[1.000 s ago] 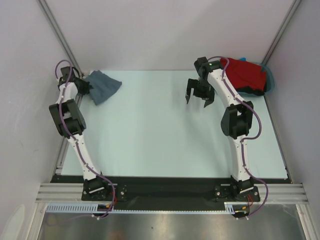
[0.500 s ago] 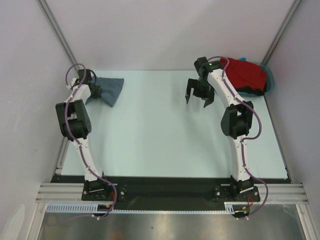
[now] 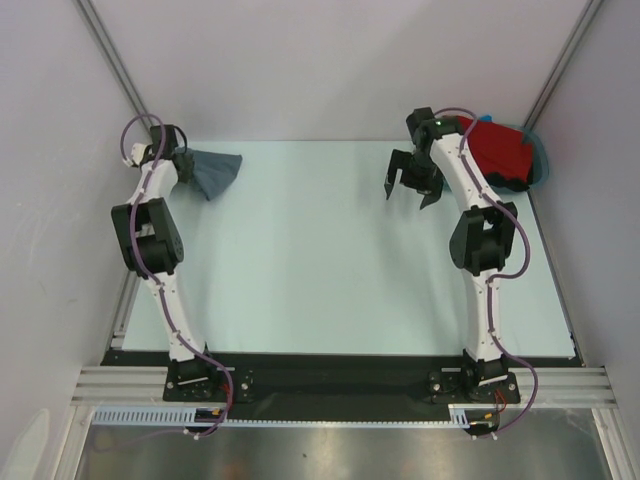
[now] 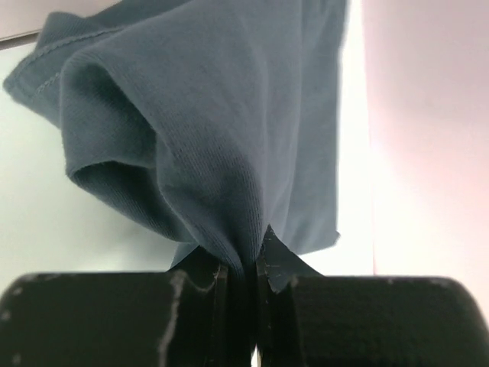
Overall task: Fold and stack the t-shirts
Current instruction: Neatly place the folded tshirt to the corner
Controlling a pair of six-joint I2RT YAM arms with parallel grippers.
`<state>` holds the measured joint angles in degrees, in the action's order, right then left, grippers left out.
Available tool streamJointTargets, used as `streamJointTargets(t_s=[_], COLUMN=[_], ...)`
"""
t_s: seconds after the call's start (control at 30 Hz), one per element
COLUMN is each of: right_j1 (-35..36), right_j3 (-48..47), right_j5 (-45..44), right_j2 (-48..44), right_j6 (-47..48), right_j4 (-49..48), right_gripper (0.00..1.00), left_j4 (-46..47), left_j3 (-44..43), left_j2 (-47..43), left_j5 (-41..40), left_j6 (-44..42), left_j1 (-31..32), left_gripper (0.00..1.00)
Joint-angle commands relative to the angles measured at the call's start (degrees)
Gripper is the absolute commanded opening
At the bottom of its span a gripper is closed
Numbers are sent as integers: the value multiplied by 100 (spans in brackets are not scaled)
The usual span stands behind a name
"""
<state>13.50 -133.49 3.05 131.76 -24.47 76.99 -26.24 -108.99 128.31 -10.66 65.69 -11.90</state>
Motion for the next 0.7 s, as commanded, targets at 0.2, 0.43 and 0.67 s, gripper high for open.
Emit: streamJointTargets(t_s=[0.2,0.43,0.67], right_j1=[-93,-128,-137], right_j3=[-502,-572,-871], right_j5=[29,20,73], right_j2=[-63,-37,139], right_j6=[144,171,162], right_j4=[492,571,703], right_gripper=[100,100,100], left_j4=[180,110,215], left_j3=[-324,-1290,-1757], left_j2=[370,1020,1433], left_j5=[-227,-139,-7], left_j6=[321,567,1058], left_j1=[-190,-243,-58], left_gripper=[0,0,0])
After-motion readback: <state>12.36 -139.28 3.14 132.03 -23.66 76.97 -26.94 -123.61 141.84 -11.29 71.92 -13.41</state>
